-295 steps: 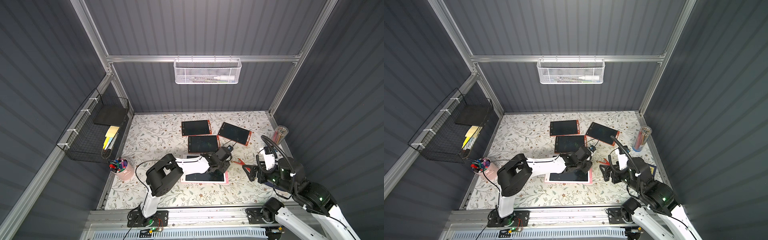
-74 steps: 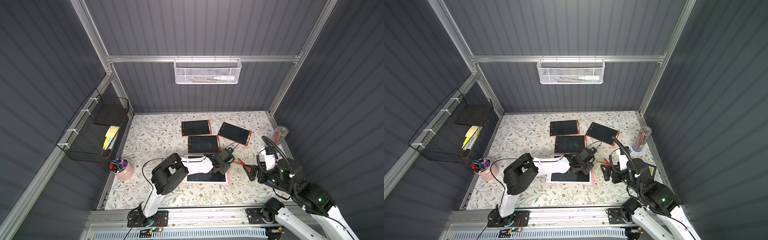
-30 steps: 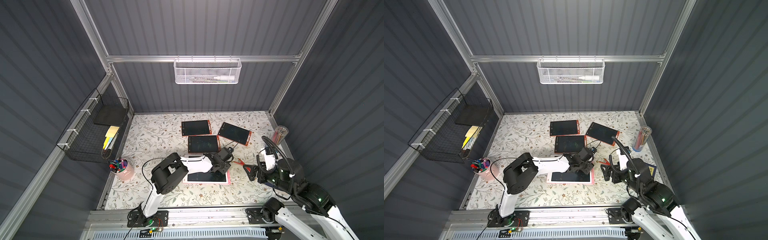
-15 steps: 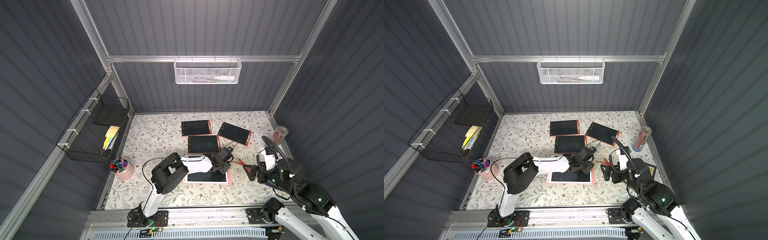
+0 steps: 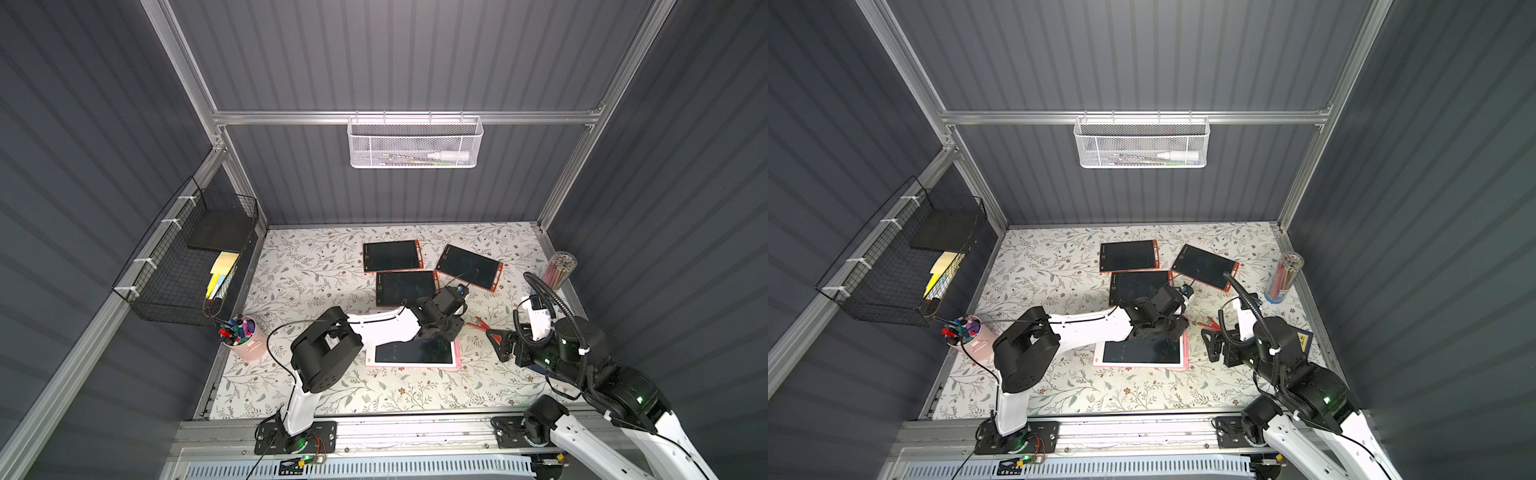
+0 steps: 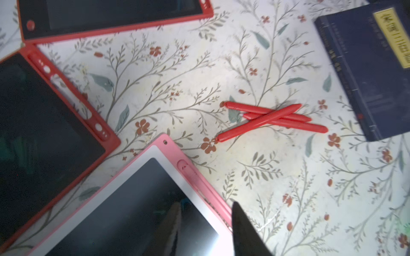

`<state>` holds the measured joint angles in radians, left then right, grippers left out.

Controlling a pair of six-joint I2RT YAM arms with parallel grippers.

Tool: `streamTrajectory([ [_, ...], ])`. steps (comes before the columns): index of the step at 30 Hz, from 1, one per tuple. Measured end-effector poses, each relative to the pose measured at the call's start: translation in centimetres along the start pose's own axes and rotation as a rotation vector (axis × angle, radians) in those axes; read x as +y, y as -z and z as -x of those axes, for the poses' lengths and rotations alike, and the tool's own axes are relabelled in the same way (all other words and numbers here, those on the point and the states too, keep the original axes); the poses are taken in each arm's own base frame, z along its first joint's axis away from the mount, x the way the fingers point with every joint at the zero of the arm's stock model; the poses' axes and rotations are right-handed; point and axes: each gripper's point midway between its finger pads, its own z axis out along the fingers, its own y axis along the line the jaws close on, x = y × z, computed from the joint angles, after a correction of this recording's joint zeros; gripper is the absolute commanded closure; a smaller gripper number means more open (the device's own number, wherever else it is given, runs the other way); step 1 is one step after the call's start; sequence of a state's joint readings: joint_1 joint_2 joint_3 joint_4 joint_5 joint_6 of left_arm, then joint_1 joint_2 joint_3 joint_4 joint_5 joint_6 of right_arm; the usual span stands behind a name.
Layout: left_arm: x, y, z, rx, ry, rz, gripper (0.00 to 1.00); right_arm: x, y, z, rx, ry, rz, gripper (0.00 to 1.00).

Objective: Place the stylus back onto the writing tablet
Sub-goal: Adjust the stylus on the writing tablet.

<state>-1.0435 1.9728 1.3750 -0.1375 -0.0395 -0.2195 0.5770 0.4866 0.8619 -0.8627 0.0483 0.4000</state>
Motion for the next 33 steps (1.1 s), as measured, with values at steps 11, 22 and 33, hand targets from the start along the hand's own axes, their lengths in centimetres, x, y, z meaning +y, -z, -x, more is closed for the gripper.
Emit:
streamTrajectory([
  [11, -1.1, -0.7, -0.8, 0.014, -0.054, -0.082, 1.0, 0.0, 0.0, 0.0, -0.001, 0.0, 0.001, 0.01],
  [22, -0.8, -2.7, -3.5, 0.073, -0.079, -0.09, 1.0, 0.0, 0.1, 0.0, -0.004, -0.001, 0.002, 0.01],
  [33, -0.9, -2.9, -3.3, 0.06, -0.091, -0.1, 1.0, 0.0, 0.0, 0.0, -0.001, 0.0, 0.0, 0.01],
])
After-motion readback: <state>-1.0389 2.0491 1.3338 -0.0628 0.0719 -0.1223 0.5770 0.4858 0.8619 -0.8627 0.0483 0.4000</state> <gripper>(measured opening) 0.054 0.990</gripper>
